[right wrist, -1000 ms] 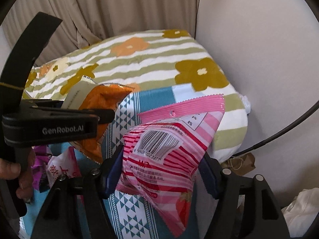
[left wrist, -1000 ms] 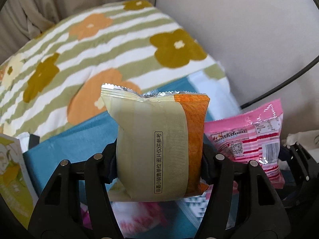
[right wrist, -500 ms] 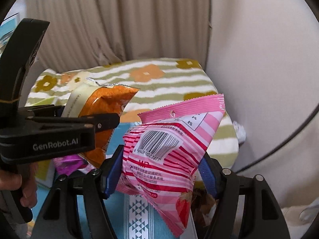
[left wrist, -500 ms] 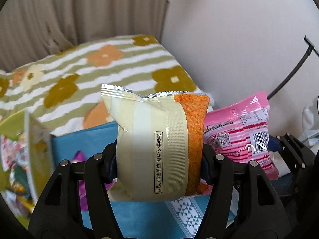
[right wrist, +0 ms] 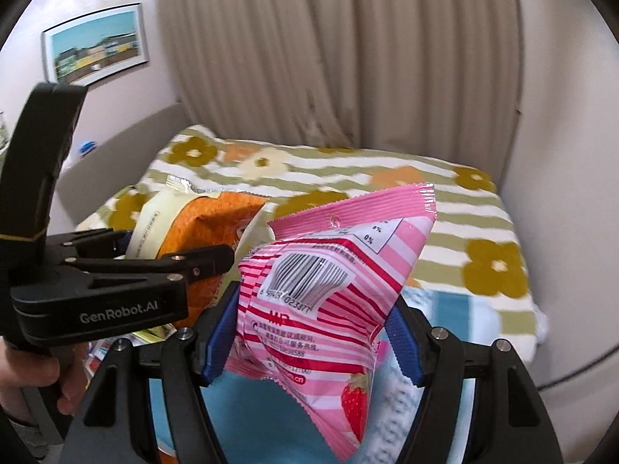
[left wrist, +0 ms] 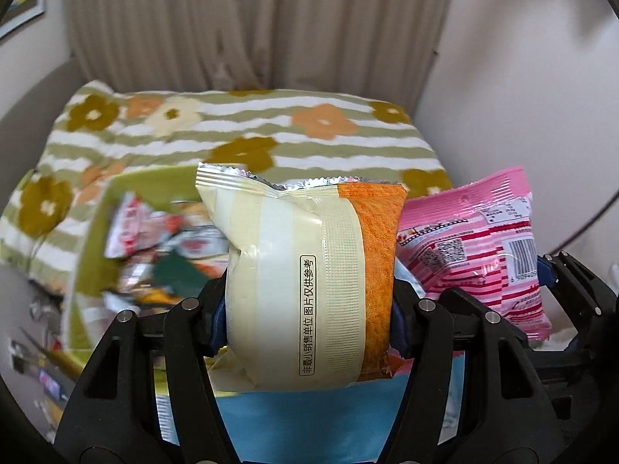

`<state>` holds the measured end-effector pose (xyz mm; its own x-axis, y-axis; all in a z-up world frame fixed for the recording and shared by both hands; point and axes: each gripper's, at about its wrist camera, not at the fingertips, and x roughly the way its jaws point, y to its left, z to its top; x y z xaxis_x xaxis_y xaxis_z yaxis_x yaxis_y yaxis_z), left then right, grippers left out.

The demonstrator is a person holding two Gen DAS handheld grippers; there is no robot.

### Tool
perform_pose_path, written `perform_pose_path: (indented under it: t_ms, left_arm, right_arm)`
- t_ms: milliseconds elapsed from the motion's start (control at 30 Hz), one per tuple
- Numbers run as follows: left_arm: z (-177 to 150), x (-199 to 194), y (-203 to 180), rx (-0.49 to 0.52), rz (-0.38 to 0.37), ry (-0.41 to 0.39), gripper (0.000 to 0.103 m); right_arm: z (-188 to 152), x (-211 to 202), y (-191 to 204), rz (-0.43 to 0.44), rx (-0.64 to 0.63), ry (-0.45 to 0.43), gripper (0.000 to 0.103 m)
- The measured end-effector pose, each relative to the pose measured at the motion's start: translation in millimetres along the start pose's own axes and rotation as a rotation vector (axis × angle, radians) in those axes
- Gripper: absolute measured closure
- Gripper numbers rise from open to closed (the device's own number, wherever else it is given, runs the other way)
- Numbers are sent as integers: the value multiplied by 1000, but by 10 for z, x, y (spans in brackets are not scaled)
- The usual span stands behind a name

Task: Organize snacks
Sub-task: 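Carry both packets over the yellow box and open both tools to drop them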

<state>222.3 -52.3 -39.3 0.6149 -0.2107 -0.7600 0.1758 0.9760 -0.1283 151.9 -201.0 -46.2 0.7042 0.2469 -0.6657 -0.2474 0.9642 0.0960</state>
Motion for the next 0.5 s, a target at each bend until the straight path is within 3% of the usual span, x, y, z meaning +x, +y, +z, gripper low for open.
perform_pose_path:
  t_ms: [300,500]
  left_arm:
    - [105,118,1321,-58,93,46,44]
    - [185,462,1970,-67,104,121,44]
  right_arm:
    - [353,613,821,99,5,10,38]
    - [521,1052,1222,96,21,52,38]
